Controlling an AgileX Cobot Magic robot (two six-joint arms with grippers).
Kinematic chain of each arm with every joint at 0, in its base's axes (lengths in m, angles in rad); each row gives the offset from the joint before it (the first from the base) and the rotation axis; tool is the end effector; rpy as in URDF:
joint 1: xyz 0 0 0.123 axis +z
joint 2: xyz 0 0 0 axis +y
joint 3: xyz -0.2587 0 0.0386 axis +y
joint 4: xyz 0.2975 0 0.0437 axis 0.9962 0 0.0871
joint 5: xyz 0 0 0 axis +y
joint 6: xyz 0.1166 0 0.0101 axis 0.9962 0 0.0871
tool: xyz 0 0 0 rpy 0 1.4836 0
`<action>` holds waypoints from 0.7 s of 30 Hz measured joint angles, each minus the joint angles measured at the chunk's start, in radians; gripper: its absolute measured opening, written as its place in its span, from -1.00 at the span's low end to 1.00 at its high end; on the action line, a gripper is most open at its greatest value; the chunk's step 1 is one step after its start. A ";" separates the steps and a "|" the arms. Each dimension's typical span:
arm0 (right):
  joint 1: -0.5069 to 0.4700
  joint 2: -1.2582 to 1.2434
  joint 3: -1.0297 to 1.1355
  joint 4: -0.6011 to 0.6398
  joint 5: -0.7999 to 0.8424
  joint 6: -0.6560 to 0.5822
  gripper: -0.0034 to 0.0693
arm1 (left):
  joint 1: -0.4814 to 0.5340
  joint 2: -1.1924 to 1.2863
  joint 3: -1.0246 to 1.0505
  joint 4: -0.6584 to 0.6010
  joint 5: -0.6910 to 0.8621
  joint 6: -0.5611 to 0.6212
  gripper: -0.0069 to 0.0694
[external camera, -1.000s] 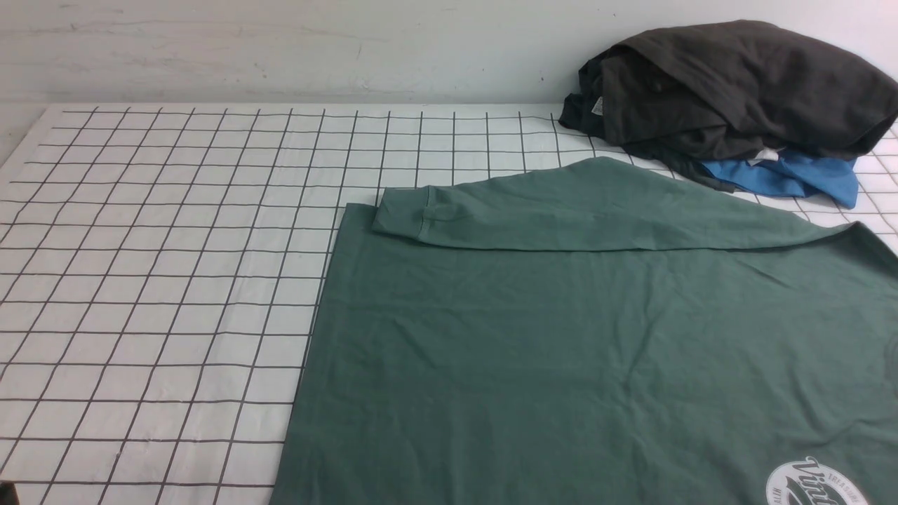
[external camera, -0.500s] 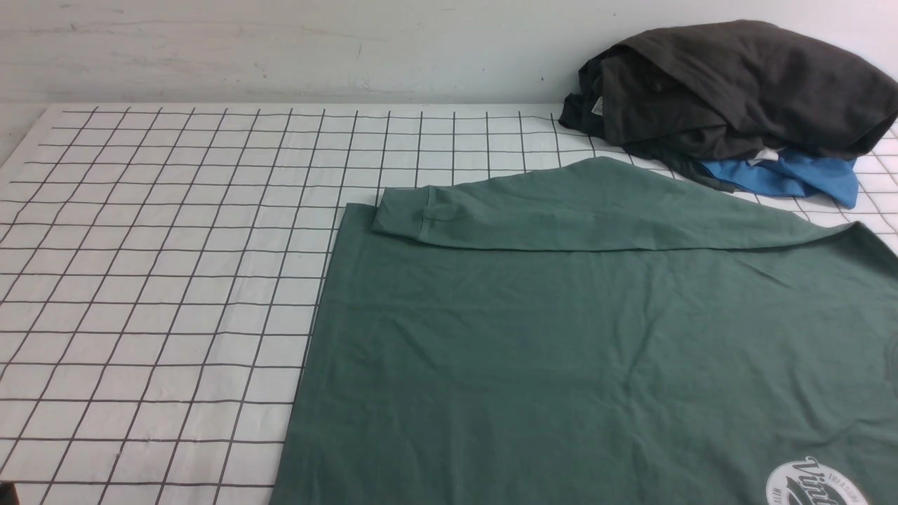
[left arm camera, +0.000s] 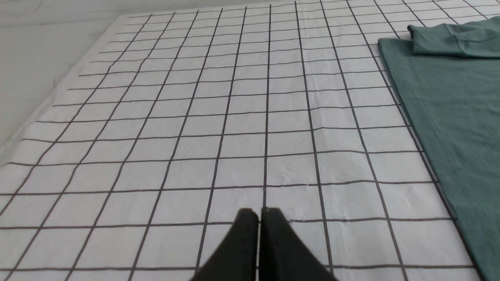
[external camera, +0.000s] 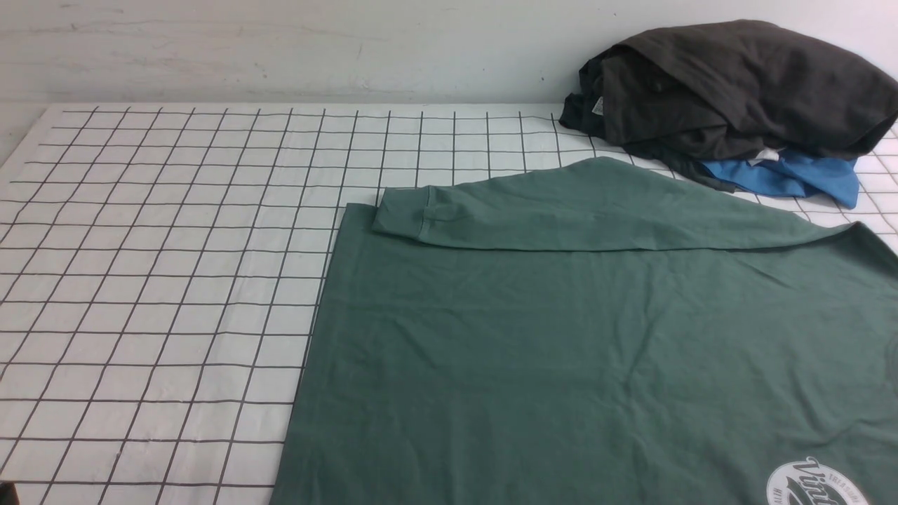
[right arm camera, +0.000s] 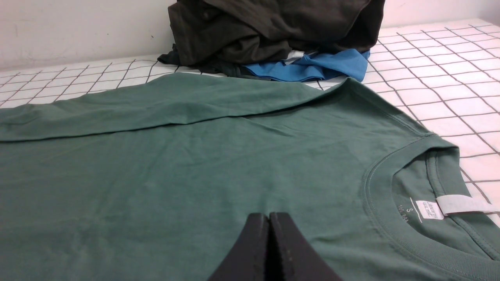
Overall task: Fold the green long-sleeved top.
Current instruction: Use the left arm to clamp the cuff closest to it
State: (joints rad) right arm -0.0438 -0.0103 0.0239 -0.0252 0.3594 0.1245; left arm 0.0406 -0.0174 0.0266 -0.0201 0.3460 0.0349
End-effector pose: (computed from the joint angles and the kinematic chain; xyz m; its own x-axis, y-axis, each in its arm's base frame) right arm 0.1511 -0.0077 0.1655 -0.2749 0.1129 -0.9548 0.0804 0.9923 0.0942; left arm 0.1513 0.0053 0.1670 -0.2650 0.0052 -0.9642 -0.0298 0.9995 0.0136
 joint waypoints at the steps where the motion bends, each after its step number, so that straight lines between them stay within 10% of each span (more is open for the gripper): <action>1: 0.000 0.000 0.000 0.001 0.000 0.001 -0.94 | 0.000 0.000 0.000 0.000 0.000 0.000 -0.84; 14: 0.000 0.000 0.000 0.006 0.001 0.011 -0.94 | 0.000 0.000 0.000 -0.001 -0.002 -0.025 -0.84; 21: 0.000 0.000 0.000 0.107 0.001 0.099 -0.94 | 0.000 0.000 0.000 -0.421 -0.016 -0.322 -0.84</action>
State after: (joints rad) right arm -0.0438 -0.0103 0.0239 0.0819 0.3603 0.2233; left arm 0.0406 -0.0174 0.0266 -0.4411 0.3301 -0.2874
